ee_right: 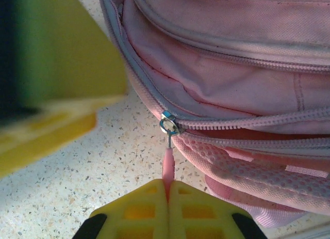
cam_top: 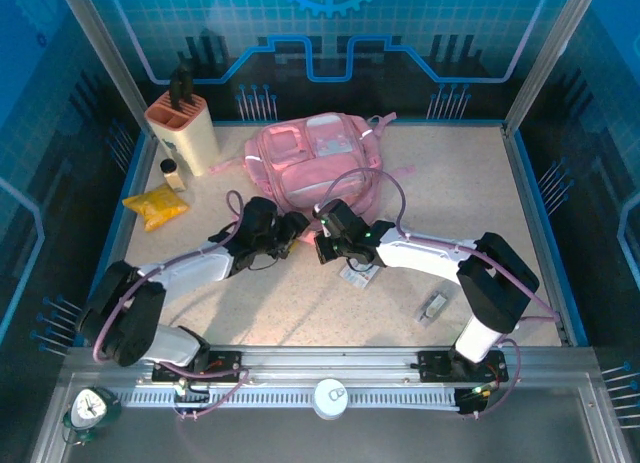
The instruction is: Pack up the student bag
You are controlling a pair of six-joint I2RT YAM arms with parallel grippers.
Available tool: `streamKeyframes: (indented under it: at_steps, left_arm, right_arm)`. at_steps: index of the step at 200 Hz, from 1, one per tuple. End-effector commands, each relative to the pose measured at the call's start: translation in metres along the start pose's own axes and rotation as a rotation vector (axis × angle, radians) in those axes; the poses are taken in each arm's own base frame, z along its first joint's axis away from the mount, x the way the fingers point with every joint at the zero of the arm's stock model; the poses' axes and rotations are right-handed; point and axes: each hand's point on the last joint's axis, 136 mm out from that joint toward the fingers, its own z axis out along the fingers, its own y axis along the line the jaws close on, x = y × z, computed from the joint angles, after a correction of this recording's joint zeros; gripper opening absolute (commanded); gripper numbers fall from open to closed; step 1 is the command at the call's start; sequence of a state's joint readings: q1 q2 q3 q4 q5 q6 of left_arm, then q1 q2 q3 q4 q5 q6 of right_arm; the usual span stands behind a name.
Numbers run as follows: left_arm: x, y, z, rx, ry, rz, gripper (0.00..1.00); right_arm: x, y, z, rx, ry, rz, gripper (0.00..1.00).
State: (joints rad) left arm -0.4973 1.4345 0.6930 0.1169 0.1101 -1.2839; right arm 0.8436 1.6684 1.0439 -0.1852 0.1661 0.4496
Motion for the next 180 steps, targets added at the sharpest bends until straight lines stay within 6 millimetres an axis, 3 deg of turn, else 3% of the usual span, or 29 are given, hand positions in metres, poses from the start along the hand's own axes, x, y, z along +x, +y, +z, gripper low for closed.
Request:
streamKeyframes:
  at_steps: [1,11,23,38,72,111,137,157,180]
  left_arm:
    - [-0.014,-0.012,0.013,0.0,-0.073,-0.091,0.59]
    - [-0.02,-0.001,0.019,-0.042,-0.105,-0.118,0.57]
    - [-0.025,0.007,0.026,-0.066,-0.128,-0.142,0.47]
    - [-0.03,0.005,0.03,-0.053,-0.152,-0.127,0.37]
    - [-0.043,0.008,0.021,-0.131,-0.191,-0.047,0.0]
    - [-0.075,0.027,-0.025,-0.177,-0.261,0.007,0.0]
    - [-0.106,0.036,-0.058,-0.199,-0.268,0.055,0.0]
    - [-0.119,0.032,-0.07,-0.168,-0.247,0.083,0.0]
    - [-0.128,0.02,-0.071,-0.13,-0.218,0.108,0.0]
  right_arm:
    - [0.007,0.008,0.001,-0.04,0.009,0.011,0.0]
    - [0.007,0.009,0.001,-0.044,0.004,0.016,0.0]
    - [0.009,0.009,0.002,-0.044,0.01,0.015,0.0]
    - [0.011,0.005,0.004,-0.024,0.015,0.008,0.0]
    - [0.021,-0.016,0.002,0.087,0.063,-0.047,0.0]
    - [0.041,-0.074,-0.029,0.293,0.08,-0.031,0.0]
    - [0.042,-0.112,-0.047,0.397,0.089,-0.007,0.0]
    - [0.029,-0.102,-0.05,0.382,0.047,-0.051,0.0]
    - [0.013,-0.059,-0.04,0.198,-0.007,-0.057,0.0]
